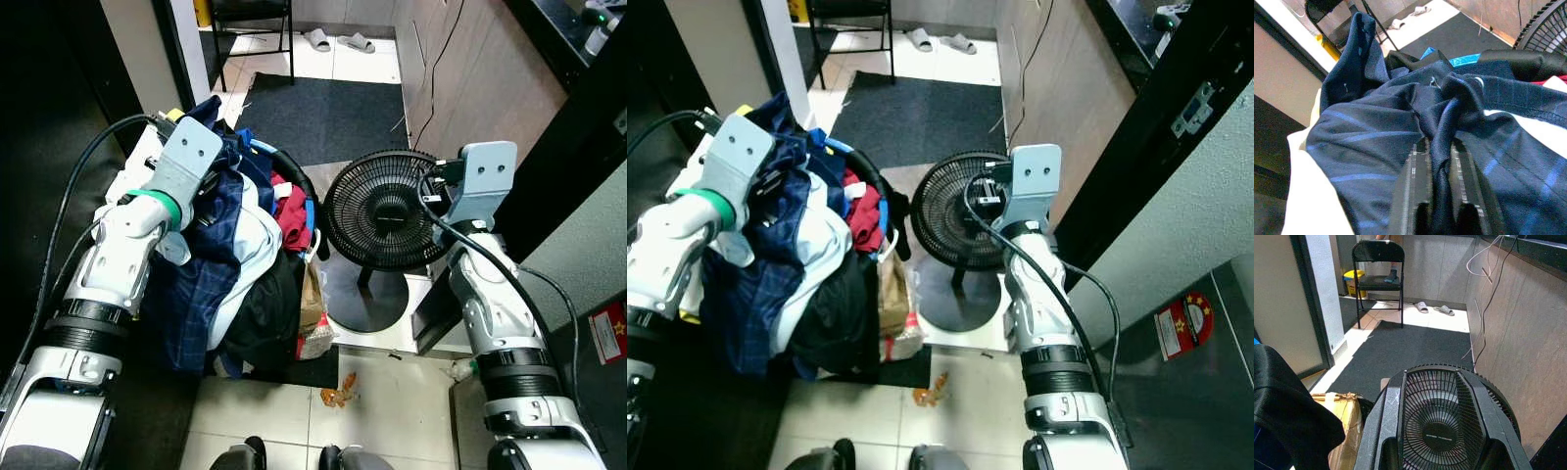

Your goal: Clothes washing

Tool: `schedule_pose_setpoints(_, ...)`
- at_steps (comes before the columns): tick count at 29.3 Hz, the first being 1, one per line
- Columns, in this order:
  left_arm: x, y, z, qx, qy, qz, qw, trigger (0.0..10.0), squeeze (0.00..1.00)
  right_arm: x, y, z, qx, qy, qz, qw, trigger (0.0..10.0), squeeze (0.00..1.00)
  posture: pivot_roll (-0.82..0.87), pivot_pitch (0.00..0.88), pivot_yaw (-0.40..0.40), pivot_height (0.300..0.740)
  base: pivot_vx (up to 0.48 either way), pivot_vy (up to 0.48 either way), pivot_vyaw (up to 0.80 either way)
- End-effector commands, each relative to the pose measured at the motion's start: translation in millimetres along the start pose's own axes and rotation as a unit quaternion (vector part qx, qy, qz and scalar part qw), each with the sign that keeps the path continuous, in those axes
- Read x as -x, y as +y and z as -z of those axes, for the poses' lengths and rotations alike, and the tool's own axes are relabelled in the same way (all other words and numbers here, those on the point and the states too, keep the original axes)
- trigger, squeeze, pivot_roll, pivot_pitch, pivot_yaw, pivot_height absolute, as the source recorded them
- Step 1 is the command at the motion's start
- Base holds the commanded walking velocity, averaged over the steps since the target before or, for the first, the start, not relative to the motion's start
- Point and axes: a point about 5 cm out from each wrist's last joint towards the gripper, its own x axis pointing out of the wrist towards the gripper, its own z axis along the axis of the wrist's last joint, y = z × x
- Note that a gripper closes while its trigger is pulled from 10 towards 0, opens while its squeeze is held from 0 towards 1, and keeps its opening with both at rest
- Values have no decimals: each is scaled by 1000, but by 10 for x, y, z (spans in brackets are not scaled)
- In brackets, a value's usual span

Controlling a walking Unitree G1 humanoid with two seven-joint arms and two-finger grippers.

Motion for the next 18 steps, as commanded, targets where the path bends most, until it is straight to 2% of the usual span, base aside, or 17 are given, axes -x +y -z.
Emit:
schedule_pose_setpoints(1,44,8,75,1,16,-6,1000,0,0,2,-26,40,-1,9,2,1000,10000,0,19,101,15,740,0,0,0)
schedule_pose_setpoints(9,100,36,-17,5,-8,-16,1000,0,0,-1,-33,40,0,9,2,1000,10000,0,23,98,12,740,0,0,0)
schedule_pose_setpoints(10,108,59,-90,13,-23,-23,999,0,0,-2,-28,40,-1,9,2,1000,10000,0,25,95,10,740,0,0,0)
schedule_pose_setpoints(12,133,184,-464,59,-103,-63,991,0,0,-6,0,28,-3,6,-1,1000,10000,0,26,90,8,740,0,0,0)
schedule_pose_setpoints(14,133,184,-464,59,-103,-63,991,0,0,-6,0,28,-3,6,-1,1000,10000,0,26,90,8,740,0,0,0)
schedule_pose_setpoints(15,244,371,-1004,86,-218,-101,967,10000,0,-20,28,-40,-9,-6,-4,1000,10000,0,29,85,4,740,0,0,0)
schedule_pose_setpoints(17,244,371,-1004,86,-218,-101,967,10000,0,-20,28,-40,-9,-6,-4,1000,10000,0,29,85,4,740,0,0,0)
schedule_pose_setpoints(18,298,424,-1167,90,-251,-109,957,10000,0,-25,35,-71,-12,-11,-5,1000,10000,0,29,85,4,740,0,0,0)
